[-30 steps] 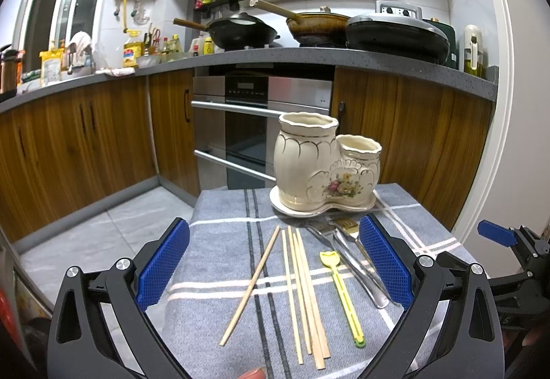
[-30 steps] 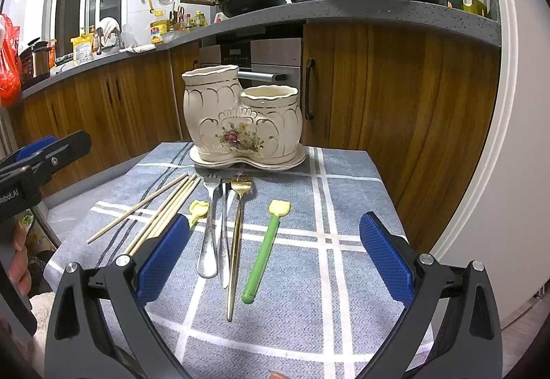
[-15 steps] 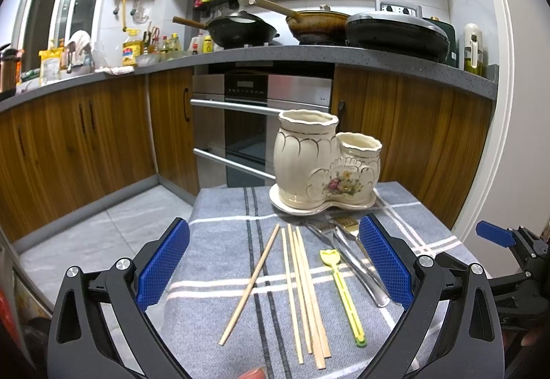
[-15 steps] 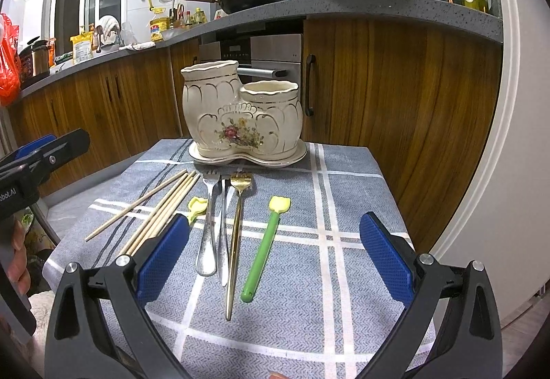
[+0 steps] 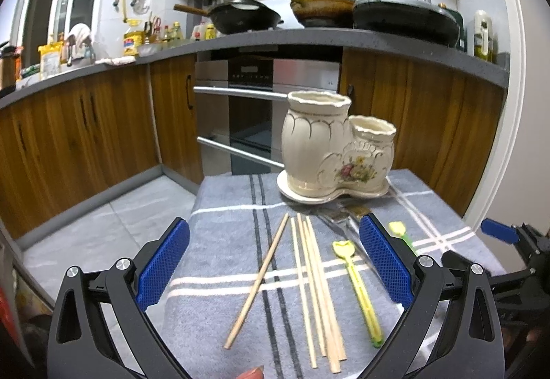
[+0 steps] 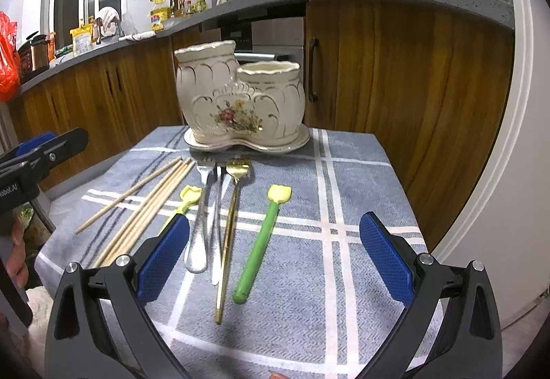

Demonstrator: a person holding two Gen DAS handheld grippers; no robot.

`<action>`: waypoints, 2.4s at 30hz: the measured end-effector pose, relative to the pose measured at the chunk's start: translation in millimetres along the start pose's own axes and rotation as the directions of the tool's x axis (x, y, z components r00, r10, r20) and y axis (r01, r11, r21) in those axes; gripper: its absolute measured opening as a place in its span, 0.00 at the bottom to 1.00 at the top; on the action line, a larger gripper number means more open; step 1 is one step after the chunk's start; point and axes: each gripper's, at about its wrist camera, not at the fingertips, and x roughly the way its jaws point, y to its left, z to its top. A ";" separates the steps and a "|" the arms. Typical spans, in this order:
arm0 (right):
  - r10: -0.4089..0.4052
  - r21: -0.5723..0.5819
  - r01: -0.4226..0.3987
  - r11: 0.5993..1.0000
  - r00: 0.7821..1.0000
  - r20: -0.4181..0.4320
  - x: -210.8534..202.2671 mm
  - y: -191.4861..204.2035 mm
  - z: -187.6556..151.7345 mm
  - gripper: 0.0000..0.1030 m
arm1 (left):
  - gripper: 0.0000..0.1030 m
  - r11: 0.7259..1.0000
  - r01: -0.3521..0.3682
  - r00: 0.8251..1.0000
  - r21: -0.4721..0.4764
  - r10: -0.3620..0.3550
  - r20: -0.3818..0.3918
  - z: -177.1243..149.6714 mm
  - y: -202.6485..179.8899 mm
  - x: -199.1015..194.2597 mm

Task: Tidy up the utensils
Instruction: 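Grasp a wooden chopstick with the left tool while the right tool grasps the green spoon, then lift chopstick and green spoon, drop them into the ceramic holder's two cups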

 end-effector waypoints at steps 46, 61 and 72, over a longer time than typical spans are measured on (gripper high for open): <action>0.098 -0.070 -0.133 0.989 0.923 -0.372 80.0 2.4 12.8 0.21 | 0.14 0.963 0.162 0.824 0.214 -0.013 -0.566 -23.3 7.3 96.4; 0.120 -0.033 -0.138 0.990 0.939 -0.323 70.2 -10.8 14.6 0.09 | 0.05 0.969 0.167 0.858 0.185 -0.050 -0.512 -22.5 -0.5 92.2; 0.226 0.052 -0.220 0.974 0.957 -0.183 32.1 -30.1 39.7 0.09 | 0.05 0.946 0.270 0.891 0.180 -0.175 -0.418 8.6 -12.5 47.7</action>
